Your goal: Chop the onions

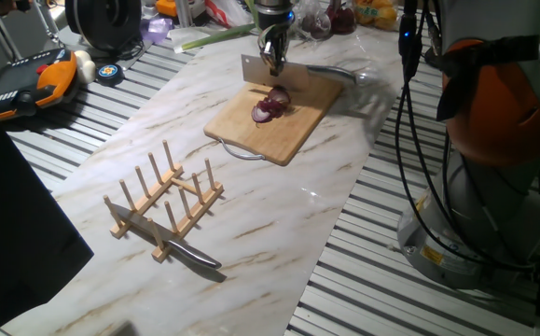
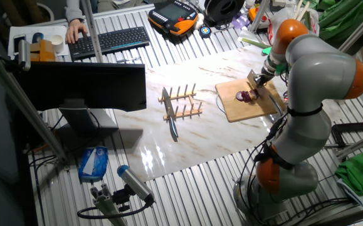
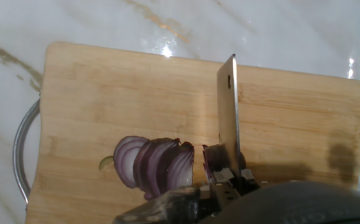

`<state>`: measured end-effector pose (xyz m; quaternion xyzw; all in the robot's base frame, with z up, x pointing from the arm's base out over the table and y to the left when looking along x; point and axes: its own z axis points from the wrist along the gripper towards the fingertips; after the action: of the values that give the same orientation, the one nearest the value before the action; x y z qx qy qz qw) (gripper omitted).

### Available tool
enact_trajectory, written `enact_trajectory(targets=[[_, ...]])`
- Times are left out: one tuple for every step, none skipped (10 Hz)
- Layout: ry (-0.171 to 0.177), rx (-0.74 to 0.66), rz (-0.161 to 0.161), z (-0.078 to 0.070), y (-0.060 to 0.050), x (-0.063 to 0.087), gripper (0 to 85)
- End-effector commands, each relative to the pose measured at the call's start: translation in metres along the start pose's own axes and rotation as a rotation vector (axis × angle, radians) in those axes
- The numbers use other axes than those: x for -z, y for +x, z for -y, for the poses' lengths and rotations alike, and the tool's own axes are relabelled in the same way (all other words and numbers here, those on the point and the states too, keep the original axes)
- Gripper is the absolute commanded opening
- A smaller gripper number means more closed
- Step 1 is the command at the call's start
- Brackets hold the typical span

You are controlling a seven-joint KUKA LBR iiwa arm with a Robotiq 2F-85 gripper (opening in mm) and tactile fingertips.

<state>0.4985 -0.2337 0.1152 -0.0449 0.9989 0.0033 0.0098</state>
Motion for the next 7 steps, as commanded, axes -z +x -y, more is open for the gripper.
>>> enact_trajectory(targets=[[0.000, 0.000, 0.001, 0.0005, 0.0006, -0.0007, 0.7], [0.002, 0.000, 0.004, 0.0008, 0.0008, -0.0011, 0.7], [0.002, 0.000, 0.006, 0.0012, 0.0009, -0.0017, 0.7], [0.002, 0.000, 0.006, 0.0010, 0.0008, -0.0022, 0.7], [-0.001, -0.002, 0.006, 0.0006, 0.0007, -0.0028, 0.7], [-0.001, -0.002, 0.007, 0.0001, 0.0005, -0.0035, 0.7], [-0.004, -0.004, 0.008, -0.0006, 0.0005, -0.0043, 0.7]])
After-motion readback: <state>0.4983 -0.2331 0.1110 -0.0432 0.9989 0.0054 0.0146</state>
